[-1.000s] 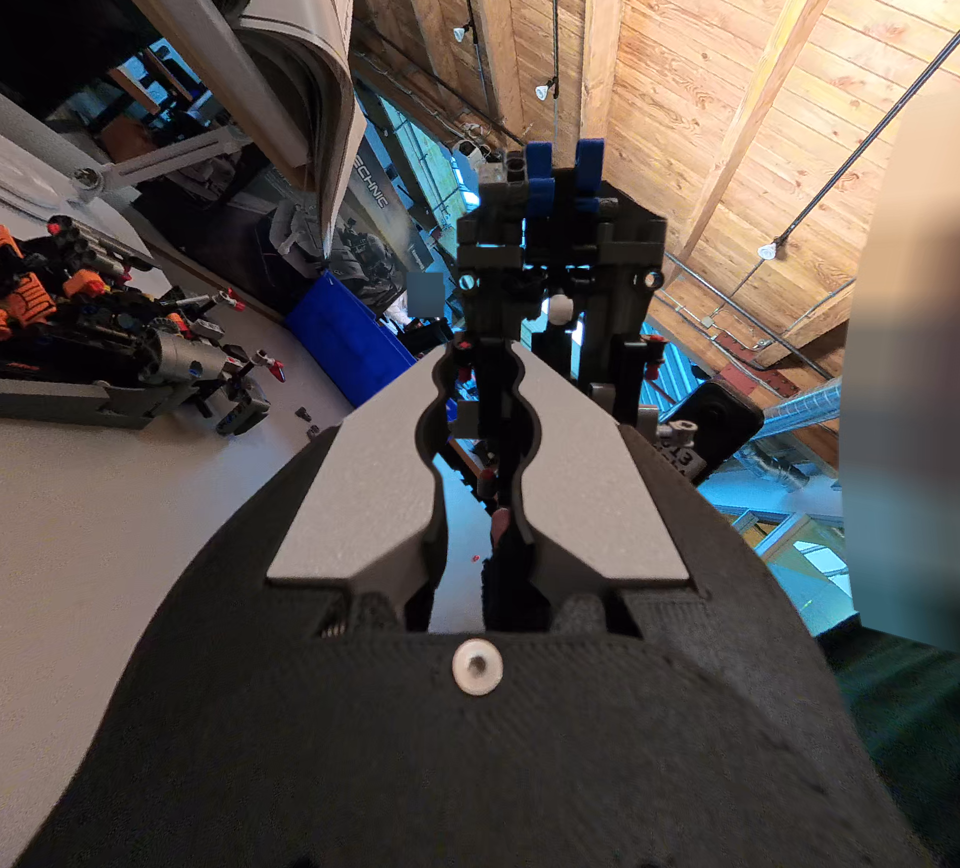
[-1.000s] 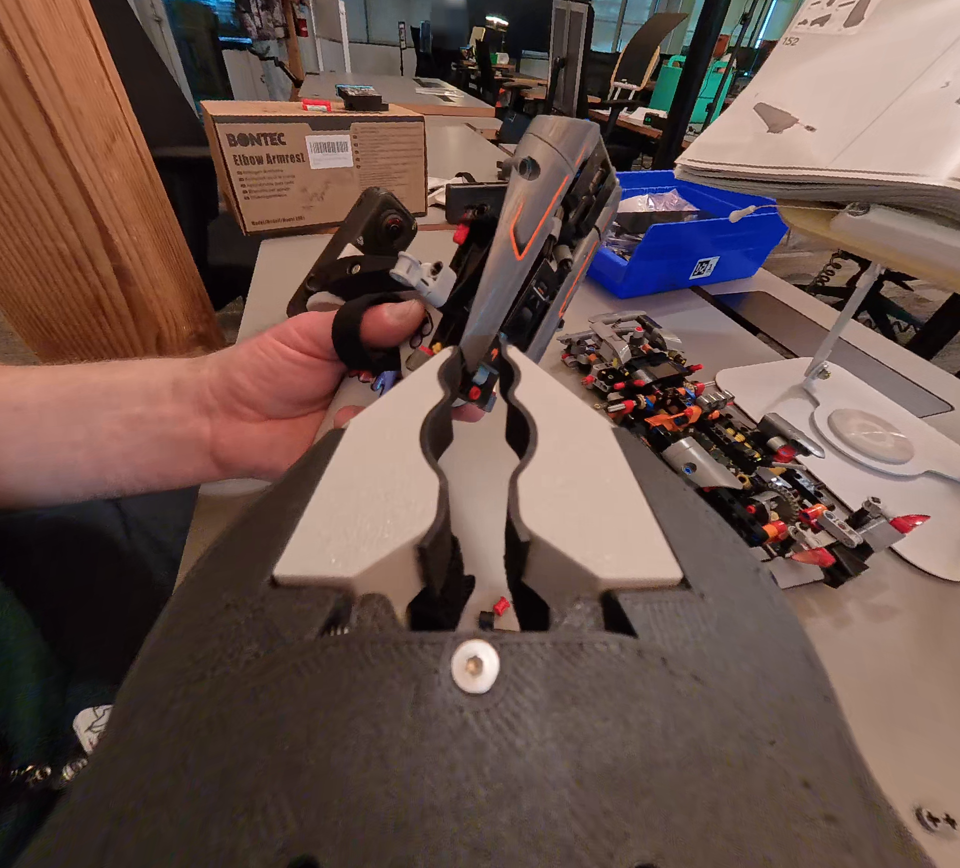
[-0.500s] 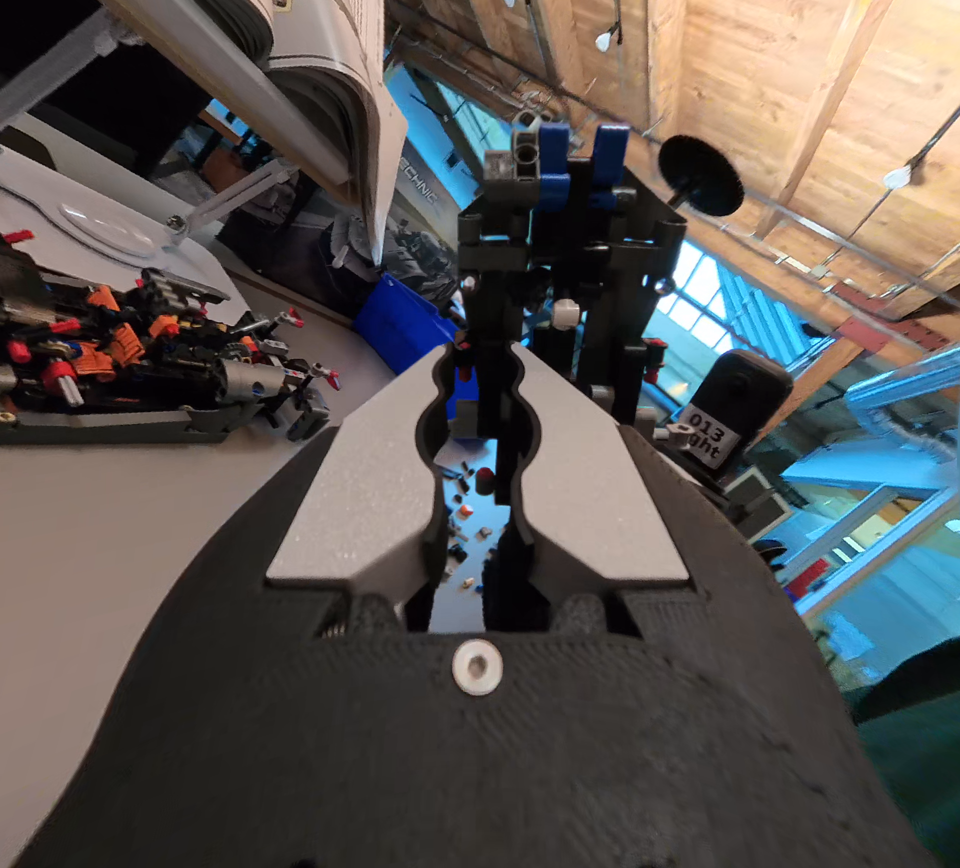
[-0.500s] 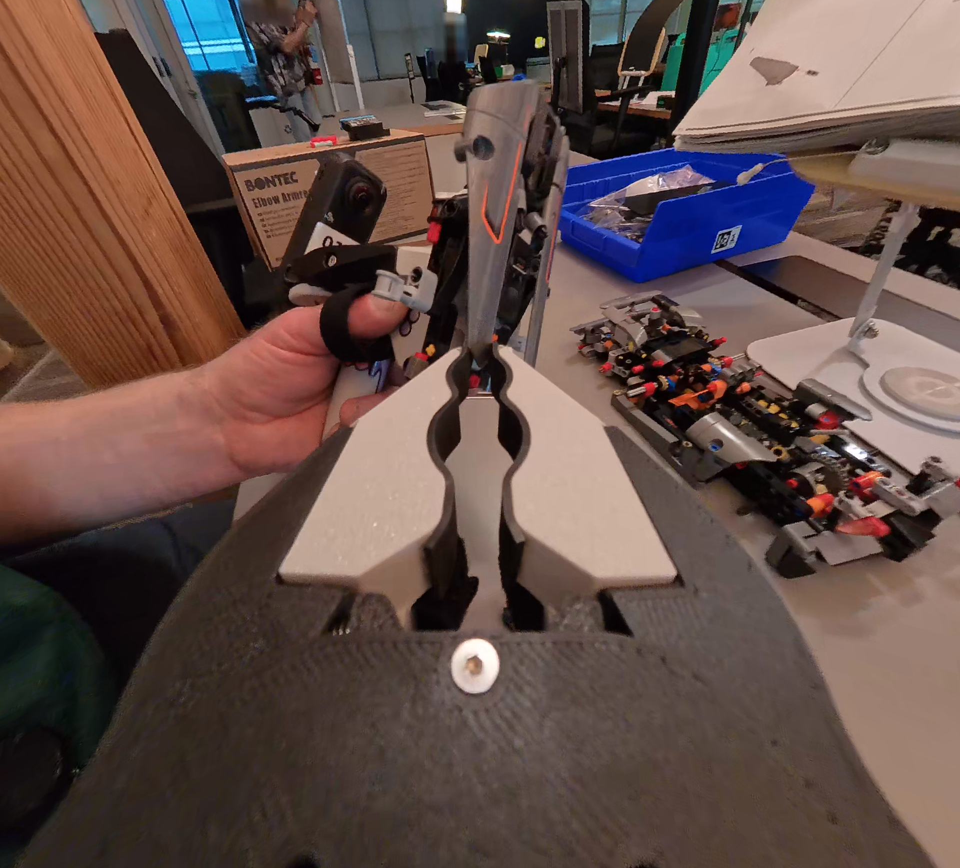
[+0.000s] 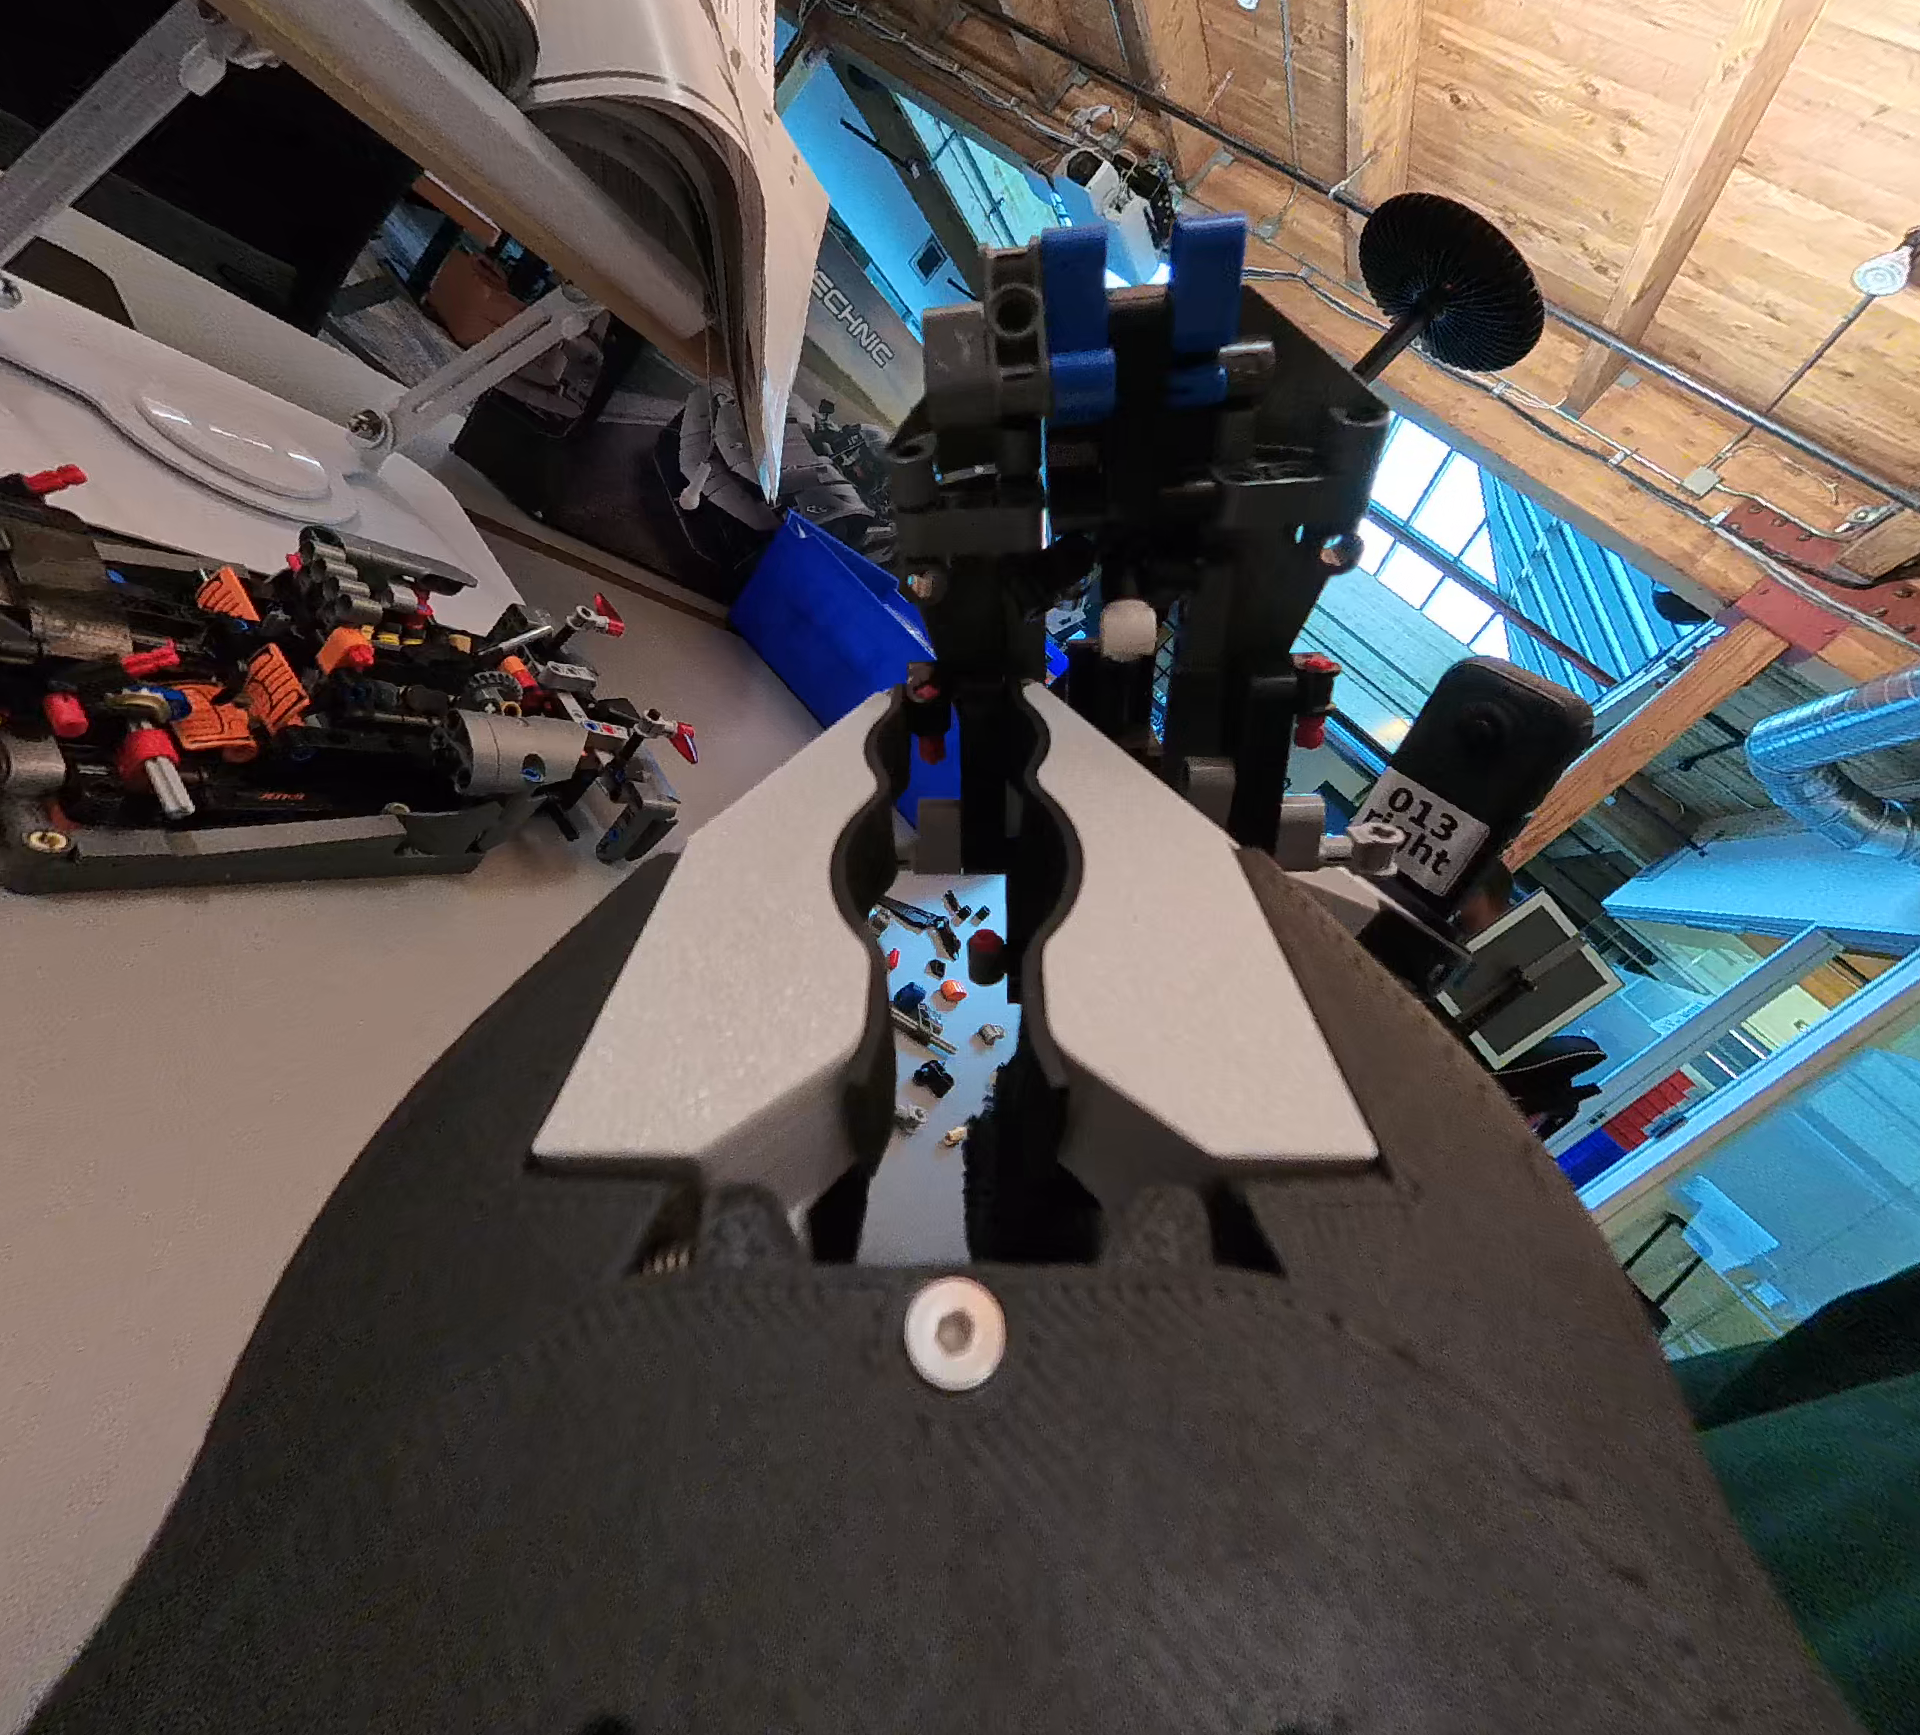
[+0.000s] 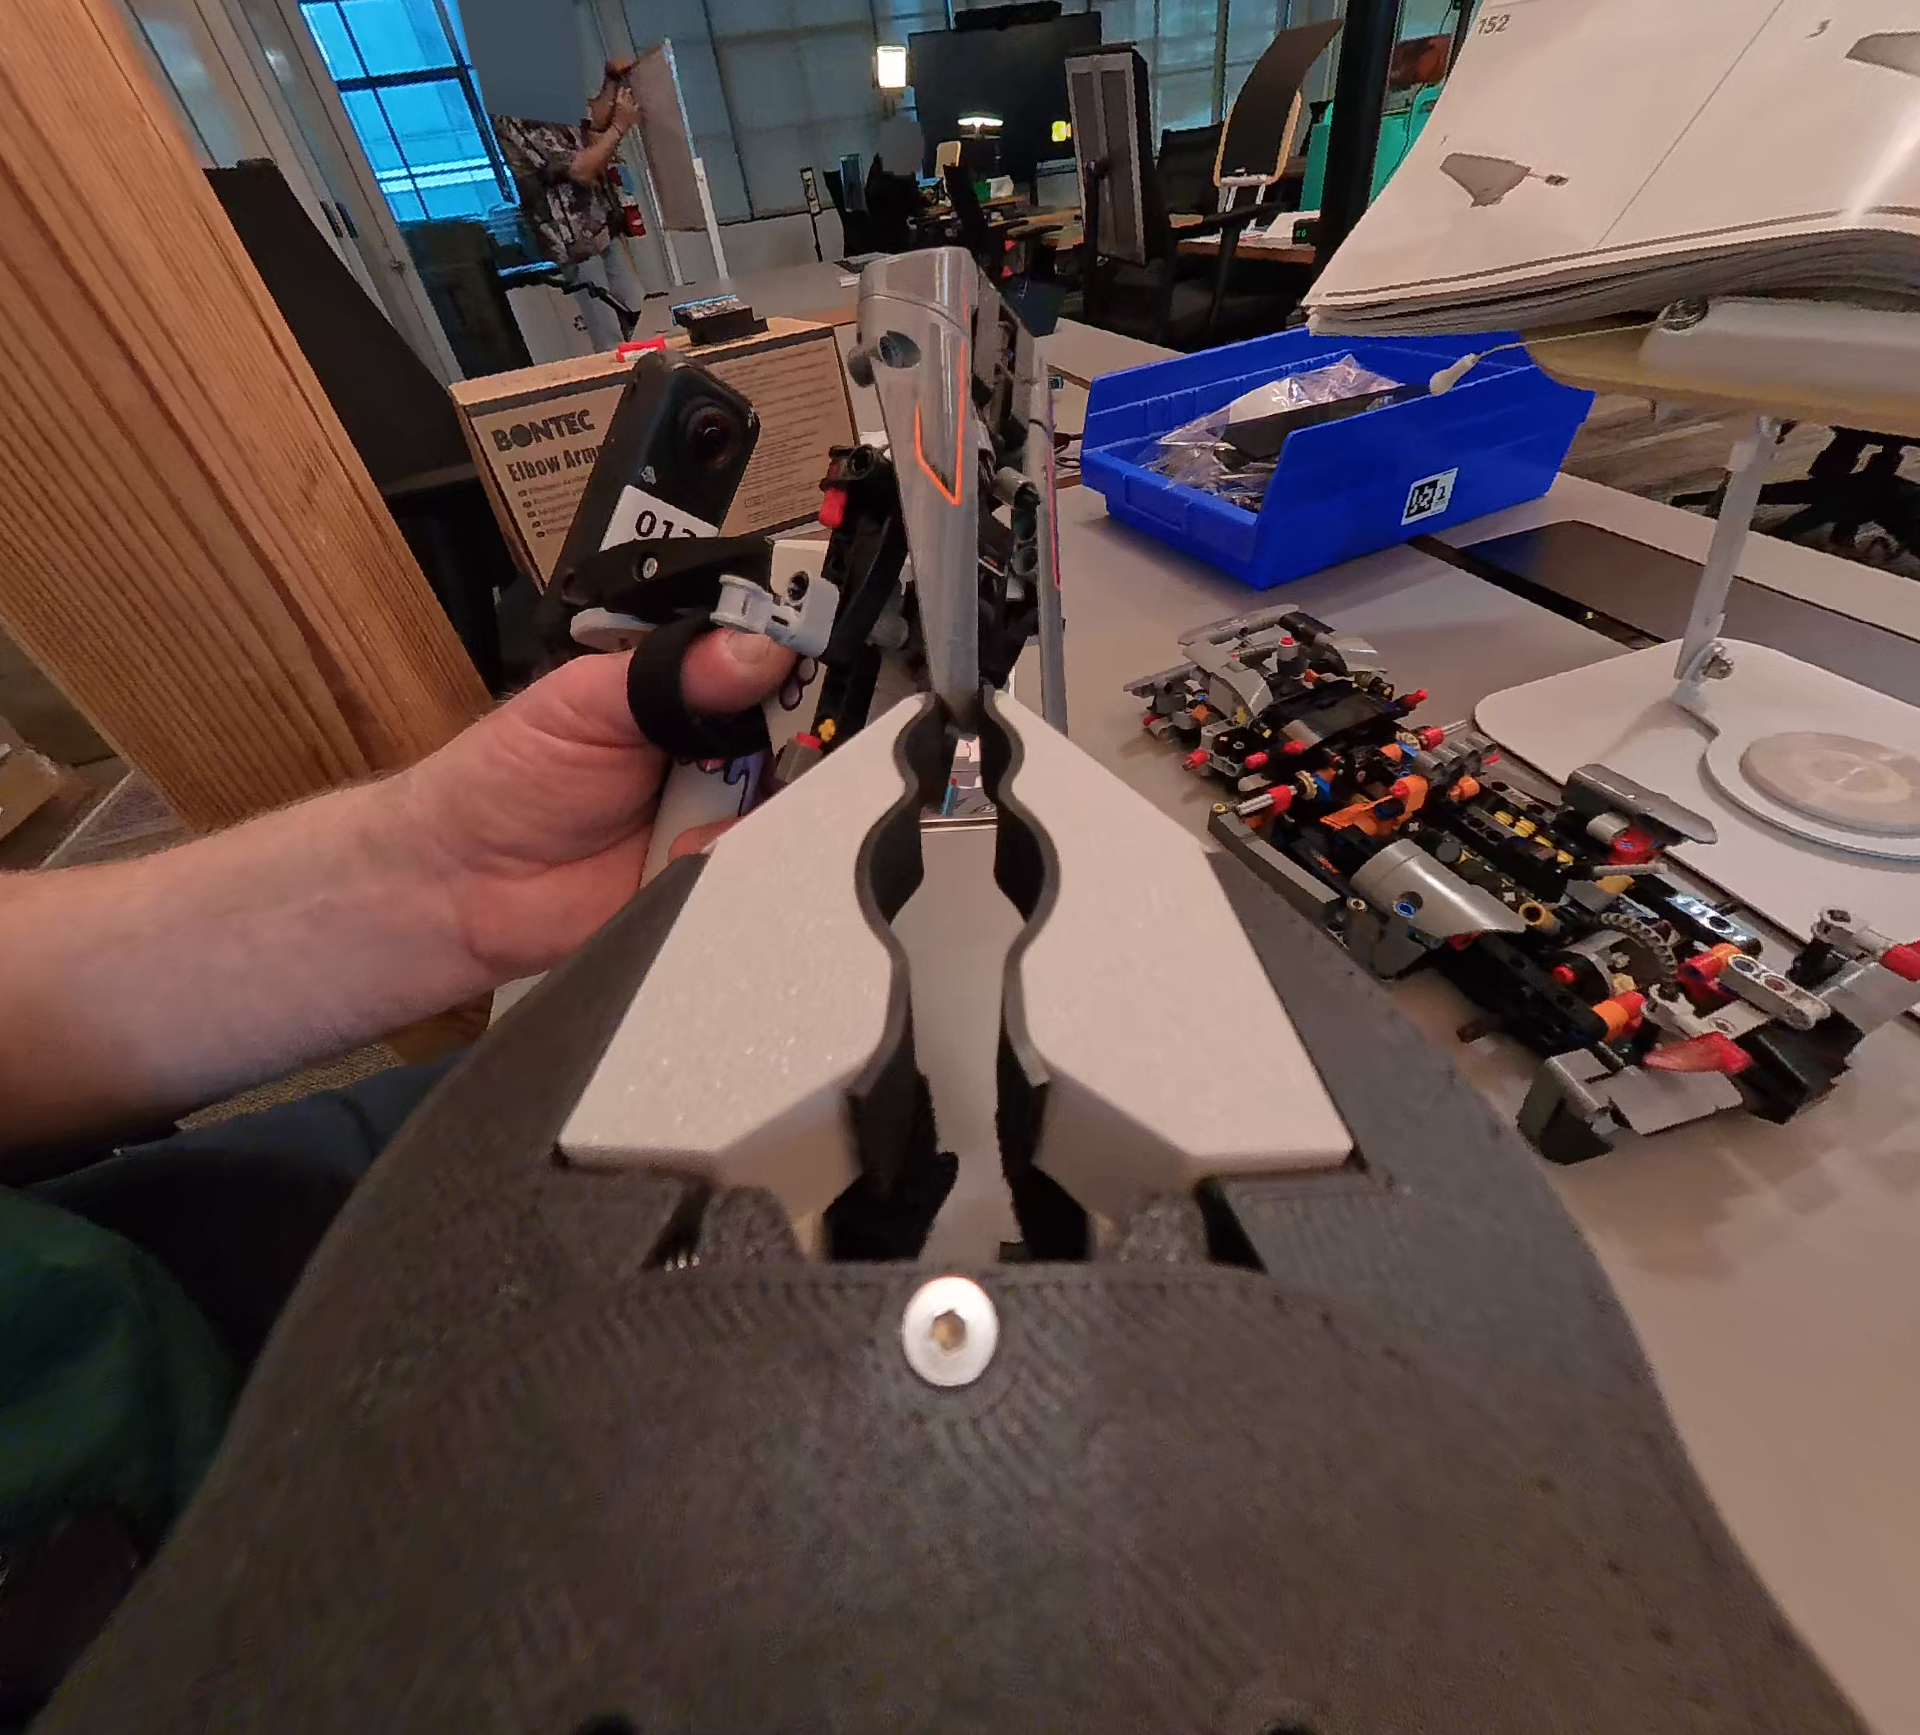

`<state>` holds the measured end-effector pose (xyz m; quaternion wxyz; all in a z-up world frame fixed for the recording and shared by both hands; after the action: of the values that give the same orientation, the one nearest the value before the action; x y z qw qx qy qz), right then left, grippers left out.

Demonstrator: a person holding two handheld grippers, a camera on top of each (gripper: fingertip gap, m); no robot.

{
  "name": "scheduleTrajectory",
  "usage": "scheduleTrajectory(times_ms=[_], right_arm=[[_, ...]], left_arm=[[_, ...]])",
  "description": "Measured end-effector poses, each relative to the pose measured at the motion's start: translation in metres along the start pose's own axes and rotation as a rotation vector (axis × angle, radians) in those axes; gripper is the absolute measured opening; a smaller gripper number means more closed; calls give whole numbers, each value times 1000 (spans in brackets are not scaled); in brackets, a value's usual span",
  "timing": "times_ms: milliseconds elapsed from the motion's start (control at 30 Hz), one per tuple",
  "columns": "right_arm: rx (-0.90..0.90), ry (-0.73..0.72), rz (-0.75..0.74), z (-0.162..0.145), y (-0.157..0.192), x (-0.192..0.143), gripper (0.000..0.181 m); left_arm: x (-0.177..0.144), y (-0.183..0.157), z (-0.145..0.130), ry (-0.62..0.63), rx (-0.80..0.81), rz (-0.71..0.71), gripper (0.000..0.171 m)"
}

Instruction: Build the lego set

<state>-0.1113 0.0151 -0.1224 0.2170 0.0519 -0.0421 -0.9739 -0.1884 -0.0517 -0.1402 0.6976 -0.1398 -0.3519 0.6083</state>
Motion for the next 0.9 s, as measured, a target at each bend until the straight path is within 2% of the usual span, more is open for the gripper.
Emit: scheduleTrajectory(times_ms=[900], right_arm=[[9, 10, 4, 16, -18, 4, 6]], left_arm=[[6, 3, -7, 36, -40, -20, 15]])
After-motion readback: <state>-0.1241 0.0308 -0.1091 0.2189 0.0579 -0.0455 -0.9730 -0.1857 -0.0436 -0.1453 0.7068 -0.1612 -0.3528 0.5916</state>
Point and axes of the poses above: each gripper's, where its closed fingertips meet, x out along the fingers, z out of its top, y = z × x across the jaws, the point moved 4 cm from there along -x, back along the fingers, and after that the axes turned 10 degrees about -z, right-handed, at the moved point
